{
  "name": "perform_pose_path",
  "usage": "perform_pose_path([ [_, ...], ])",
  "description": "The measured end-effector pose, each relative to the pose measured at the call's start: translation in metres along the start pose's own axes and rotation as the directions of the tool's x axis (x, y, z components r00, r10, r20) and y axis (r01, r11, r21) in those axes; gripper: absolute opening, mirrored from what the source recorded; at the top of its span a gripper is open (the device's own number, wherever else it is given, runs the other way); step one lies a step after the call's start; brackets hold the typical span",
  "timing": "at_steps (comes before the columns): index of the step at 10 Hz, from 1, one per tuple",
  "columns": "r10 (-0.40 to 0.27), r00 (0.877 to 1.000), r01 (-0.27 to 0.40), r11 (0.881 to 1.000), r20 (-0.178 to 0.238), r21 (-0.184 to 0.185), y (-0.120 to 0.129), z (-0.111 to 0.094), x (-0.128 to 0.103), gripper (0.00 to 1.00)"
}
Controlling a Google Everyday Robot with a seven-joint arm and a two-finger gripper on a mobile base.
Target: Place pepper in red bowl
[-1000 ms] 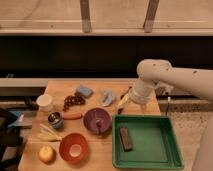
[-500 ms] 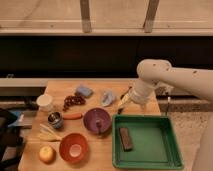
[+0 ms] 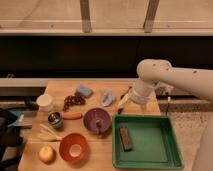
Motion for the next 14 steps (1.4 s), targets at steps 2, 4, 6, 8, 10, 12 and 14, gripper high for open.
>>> perform_pose_path([
  [2,0.0,1.0,0.0,1.0,0.0,0.0,0.0,0.0,0.0,0.78],
  [4,-0.002,1.0,0.002,1.0,0.0,0.002,0.0,0.0,0.0,0.78],
  [6,-0.039,0.999,0.039,0.999,0.0,0.029,0.009,-0.001,-0.005,0.78],
  [8,-0.109,0.994,0.109,0.992,-0.001,0.065,0.032,-0.002,-0.011,0.78],
  [10,-0.173,0.985,0.172,0.981,-0.002,0.088,0.052,-0.005,-0.016,0.78],
  [12,-0.277,0.961,0.277,0.956,-0.015,0.099,0.088,-0.002,-0.021,0.78],
  [14,-0.411,0.911,0.412,0.906,-0.034,0.098,0.13,0.002,-0.021,0.78],
])
